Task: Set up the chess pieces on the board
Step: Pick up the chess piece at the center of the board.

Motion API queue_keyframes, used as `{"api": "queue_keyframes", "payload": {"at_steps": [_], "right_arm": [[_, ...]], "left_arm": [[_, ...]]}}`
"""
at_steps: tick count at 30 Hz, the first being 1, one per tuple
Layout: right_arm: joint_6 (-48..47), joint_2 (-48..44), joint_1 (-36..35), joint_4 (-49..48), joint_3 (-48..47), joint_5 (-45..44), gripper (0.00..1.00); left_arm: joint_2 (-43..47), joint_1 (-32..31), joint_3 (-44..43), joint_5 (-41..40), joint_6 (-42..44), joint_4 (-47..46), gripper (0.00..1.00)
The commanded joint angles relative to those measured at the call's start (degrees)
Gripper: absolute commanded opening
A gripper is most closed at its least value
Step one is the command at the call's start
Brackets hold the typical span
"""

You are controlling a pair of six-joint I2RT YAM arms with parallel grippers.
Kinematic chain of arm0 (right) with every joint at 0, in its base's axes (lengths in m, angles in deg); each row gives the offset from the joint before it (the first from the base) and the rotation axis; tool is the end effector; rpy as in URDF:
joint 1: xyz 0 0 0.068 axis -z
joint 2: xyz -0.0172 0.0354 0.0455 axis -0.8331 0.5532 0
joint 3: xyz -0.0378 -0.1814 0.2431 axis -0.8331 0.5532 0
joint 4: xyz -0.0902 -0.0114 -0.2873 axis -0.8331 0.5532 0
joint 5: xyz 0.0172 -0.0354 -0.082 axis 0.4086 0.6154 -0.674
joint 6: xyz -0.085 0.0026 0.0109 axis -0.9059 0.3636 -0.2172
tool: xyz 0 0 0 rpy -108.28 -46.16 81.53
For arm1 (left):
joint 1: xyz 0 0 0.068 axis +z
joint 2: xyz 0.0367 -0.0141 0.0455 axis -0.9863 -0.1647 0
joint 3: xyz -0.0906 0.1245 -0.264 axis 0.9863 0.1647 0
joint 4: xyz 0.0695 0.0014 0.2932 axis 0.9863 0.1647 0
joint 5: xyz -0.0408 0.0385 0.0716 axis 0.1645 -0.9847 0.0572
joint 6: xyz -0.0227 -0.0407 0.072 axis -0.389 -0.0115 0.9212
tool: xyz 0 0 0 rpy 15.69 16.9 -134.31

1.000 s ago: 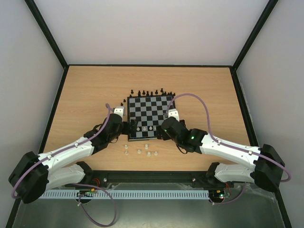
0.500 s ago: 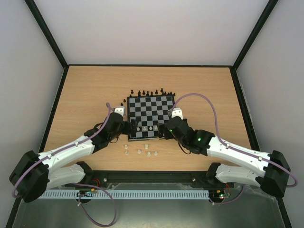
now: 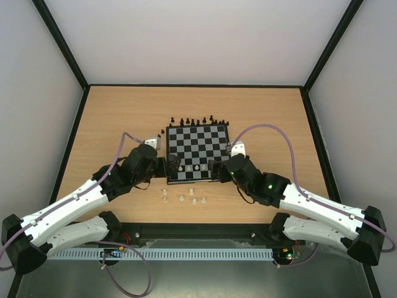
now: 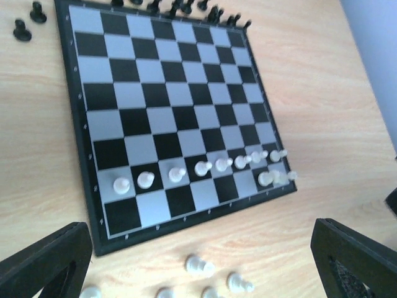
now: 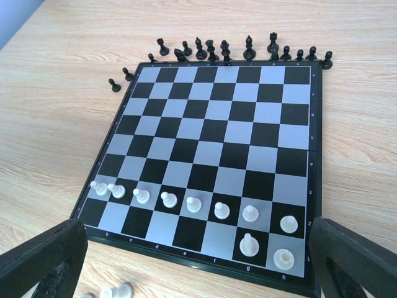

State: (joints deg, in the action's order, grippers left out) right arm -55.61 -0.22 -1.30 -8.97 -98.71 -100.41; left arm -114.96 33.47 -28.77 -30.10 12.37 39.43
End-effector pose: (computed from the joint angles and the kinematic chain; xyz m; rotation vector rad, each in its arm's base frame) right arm 0.1729 0.2083 0.2834 -0.1169 1.9863 0.5628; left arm 0.1828 -0.1821 0.2795 -0.0285 2.2372 -0.7803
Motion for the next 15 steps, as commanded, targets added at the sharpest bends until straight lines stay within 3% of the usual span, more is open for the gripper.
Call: {"api": "queue_keyframes", "payload": {"at_steps": [1,7,15], "right_arm": [[0.7,-2.2,0.1,0.7,1.3,-0.5,0.99],[0.6,-2.0,0.1,0.4,1.4,0.4,0.99],[0.5,-0.2,0.1,0.1,1.4,1.7,0.99]], "left_arm": [[-2.2,-0.4,-3.8,3.5,-1.1,14.8,0.99],[-7.3,-0.4,-5.6,1.8,1.1,22.4,1.0],[-11.7,1.3,-3.3,5.0,4.9,23.9,1.0]]}}
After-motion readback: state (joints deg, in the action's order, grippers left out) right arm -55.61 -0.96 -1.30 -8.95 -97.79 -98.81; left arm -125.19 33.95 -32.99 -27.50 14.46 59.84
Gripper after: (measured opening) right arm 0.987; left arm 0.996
